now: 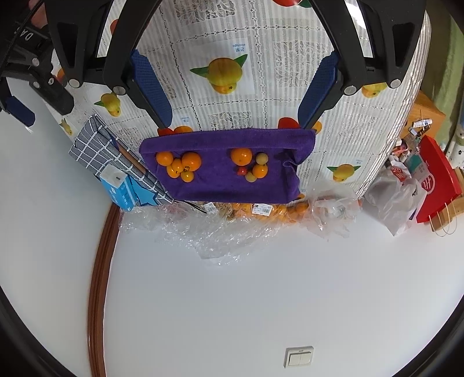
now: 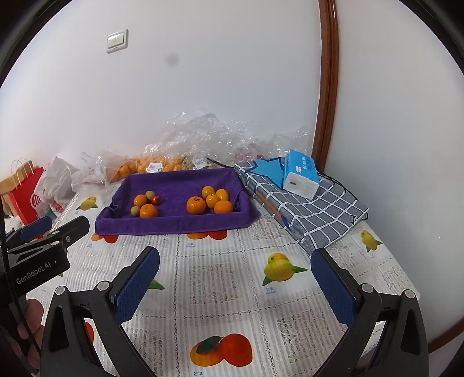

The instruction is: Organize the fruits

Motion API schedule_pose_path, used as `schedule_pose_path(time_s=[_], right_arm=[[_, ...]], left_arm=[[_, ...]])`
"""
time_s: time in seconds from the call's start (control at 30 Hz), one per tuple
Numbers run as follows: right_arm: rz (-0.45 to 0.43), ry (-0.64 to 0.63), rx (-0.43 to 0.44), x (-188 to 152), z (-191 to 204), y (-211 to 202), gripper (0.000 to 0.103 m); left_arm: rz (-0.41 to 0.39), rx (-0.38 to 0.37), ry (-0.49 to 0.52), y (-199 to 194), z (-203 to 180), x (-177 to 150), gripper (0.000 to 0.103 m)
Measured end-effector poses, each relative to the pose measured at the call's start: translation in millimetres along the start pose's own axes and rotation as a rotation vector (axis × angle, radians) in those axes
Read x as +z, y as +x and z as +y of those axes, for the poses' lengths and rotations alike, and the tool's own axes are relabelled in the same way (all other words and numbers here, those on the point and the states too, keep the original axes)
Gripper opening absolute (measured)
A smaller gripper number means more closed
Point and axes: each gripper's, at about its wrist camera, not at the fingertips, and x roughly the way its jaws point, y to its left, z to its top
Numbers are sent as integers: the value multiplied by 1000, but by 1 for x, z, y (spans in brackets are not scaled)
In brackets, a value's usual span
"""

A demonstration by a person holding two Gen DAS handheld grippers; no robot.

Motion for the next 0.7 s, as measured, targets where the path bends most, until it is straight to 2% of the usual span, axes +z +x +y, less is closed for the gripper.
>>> schedule_pose_path(time_s=[0.7], right_arm=[[-11,41,14,1,-9,-5,103]], left_arm=[[-16,-1,19,-6,-7,-1,88]])
